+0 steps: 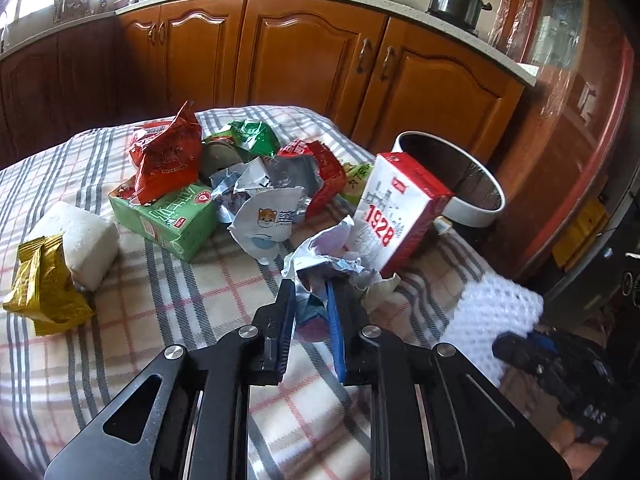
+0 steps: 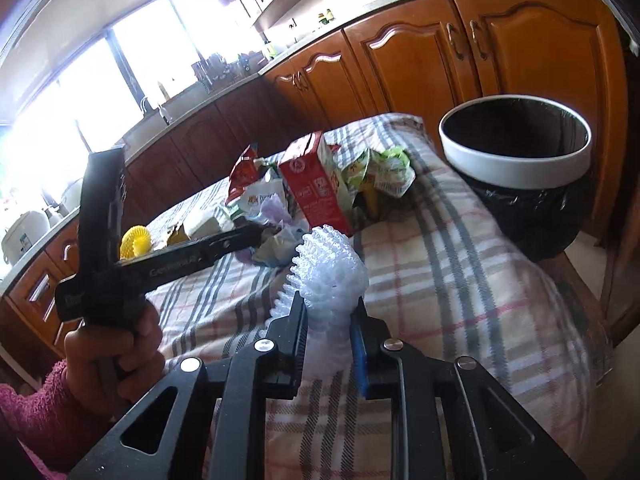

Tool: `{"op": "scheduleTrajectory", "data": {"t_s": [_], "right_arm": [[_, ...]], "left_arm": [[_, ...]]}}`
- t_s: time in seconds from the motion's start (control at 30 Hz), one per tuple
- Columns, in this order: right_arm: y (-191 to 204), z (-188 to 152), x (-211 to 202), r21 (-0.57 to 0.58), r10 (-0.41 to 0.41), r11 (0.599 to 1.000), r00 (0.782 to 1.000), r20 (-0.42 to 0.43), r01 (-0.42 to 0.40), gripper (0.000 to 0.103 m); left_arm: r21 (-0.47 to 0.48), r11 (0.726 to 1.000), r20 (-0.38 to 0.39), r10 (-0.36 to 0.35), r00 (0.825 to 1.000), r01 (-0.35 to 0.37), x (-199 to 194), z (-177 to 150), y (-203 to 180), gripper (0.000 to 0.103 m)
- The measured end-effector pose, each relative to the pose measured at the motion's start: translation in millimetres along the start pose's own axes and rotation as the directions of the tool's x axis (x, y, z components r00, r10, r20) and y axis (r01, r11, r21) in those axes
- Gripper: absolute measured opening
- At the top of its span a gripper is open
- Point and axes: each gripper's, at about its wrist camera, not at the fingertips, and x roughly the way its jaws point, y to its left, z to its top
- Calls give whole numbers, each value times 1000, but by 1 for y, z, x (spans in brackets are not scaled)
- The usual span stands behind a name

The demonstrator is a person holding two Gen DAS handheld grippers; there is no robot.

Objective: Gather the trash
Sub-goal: 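Grasp the crumpled white wrapper with the left tool while the right tool grasps the white mesh net, then carry both held items over the trash bin and open both tools to drop them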

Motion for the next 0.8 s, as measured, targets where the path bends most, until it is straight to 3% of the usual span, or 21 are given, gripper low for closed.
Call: {"op": "scheduleTrajectory", "data": {"t_s": [0.33,0.8], "right_arm": [[-15,21,-28,8,-50,999,994,95,49,20],[-58,55,-53,43,-160,987,972,172,155,20]], "left_arm": [[57,995,72,-80,994,76,-40,8,-31,14],[176,973,80,-166,983,150,-16,48,-96,14]]}}
